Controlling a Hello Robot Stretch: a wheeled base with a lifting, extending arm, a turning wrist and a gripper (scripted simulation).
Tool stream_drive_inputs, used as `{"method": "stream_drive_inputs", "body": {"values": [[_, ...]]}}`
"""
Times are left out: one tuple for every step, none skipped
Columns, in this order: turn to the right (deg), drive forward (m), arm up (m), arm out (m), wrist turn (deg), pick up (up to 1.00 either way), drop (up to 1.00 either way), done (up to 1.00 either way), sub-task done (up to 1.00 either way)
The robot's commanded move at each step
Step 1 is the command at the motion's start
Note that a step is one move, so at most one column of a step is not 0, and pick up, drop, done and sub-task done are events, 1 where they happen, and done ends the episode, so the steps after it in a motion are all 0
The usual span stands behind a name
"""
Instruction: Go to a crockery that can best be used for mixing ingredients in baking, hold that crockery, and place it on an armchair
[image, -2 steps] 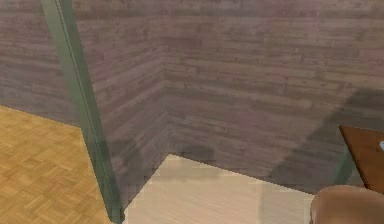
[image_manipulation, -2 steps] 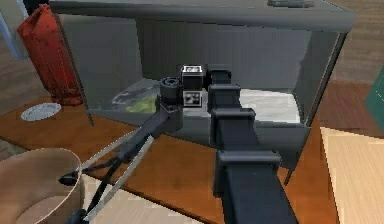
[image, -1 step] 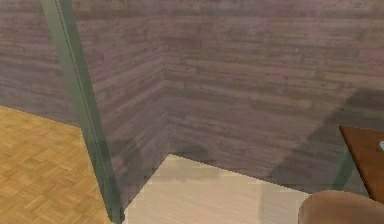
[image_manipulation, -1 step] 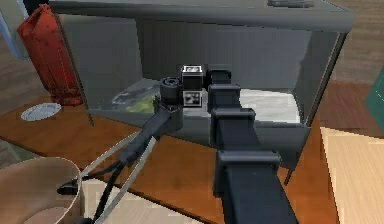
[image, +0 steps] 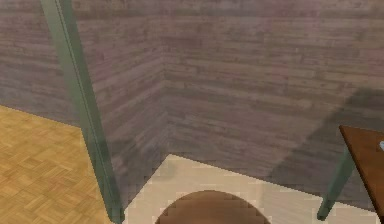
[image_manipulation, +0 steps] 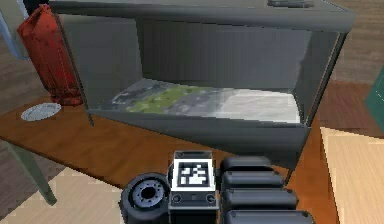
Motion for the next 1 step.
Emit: {"method": "stream_drive_inputs", "body": {"values": [[-45.0, 0.00, 0.00, 0.00, 0.0, 0.00, 0.00, 0.00, 0.00]]}}
